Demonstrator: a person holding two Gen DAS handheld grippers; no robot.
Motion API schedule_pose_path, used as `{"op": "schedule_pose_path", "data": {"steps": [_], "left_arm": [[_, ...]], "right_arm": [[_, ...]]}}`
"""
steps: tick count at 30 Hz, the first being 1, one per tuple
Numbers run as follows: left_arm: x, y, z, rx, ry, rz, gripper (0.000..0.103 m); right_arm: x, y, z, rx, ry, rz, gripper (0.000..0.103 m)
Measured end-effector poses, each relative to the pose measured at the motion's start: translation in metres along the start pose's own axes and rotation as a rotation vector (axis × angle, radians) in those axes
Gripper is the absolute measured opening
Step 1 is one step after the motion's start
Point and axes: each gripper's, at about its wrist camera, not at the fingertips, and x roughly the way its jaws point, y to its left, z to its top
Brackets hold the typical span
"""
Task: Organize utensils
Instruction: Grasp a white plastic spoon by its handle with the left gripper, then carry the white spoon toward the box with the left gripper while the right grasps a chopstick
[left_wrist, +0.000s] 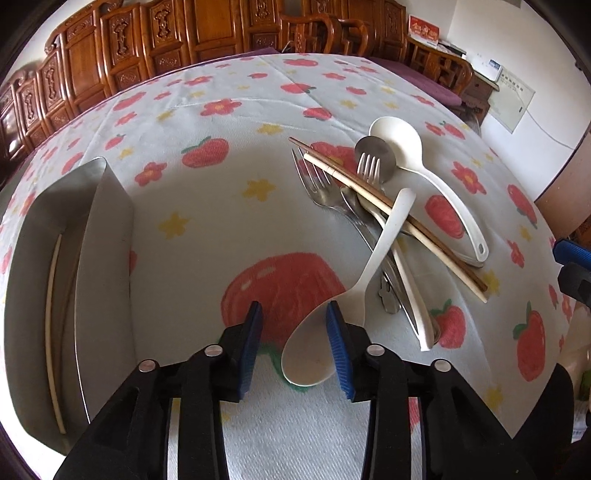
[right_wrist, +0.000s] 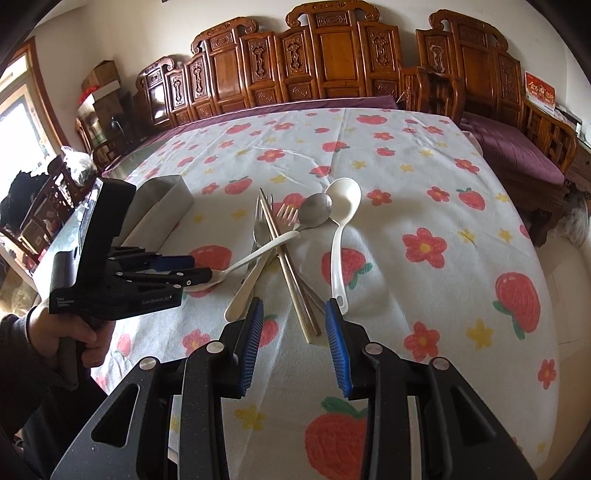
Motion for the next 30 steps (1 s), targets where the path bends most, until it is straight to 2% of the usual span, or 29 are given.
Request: {"op": "schedule_pose_path", "data": {"steps": [7,10,12,14,21,30], "left_arm": [[-0.002,-0.006,-0.006,-0.003,-0.011,0.006,0.035],[-0.005,-0.006,-0.011,-0.028,-0.010,-0.018,0.025],[-0.008,-0.009,-0.016,-0.021,-0.013,-0.016,0.012],[-0.015,-0.009,-0.020,-0.037,-0.028,-0.029,0.003],[-0.052,-0.009,-0.037,-0.035,-0.076,0.004,0.002],[-0.096,-0.001,-0.043,-0.052,-0.177,-0.028,0.002]], "right_arm": [[-0.004,-0.002,0.003,0.009,-0.014,-0.013,0.037],[-0.004,0.000,0.000,-0.009,-0.020,-0.040,0.037],[-0.002,0.000,0.000,-0.026,-0.022,-0.052,0.037],[-0.002,0.000,0.000,-0.027,-0.021,-0.058,0.037],[-0.002,0.004,0.001,-0.070,-0.028,-0.082,0.037],[-0.002,-0.001,0.002,-0.058,-0.024,-0.061,0.037]]}}
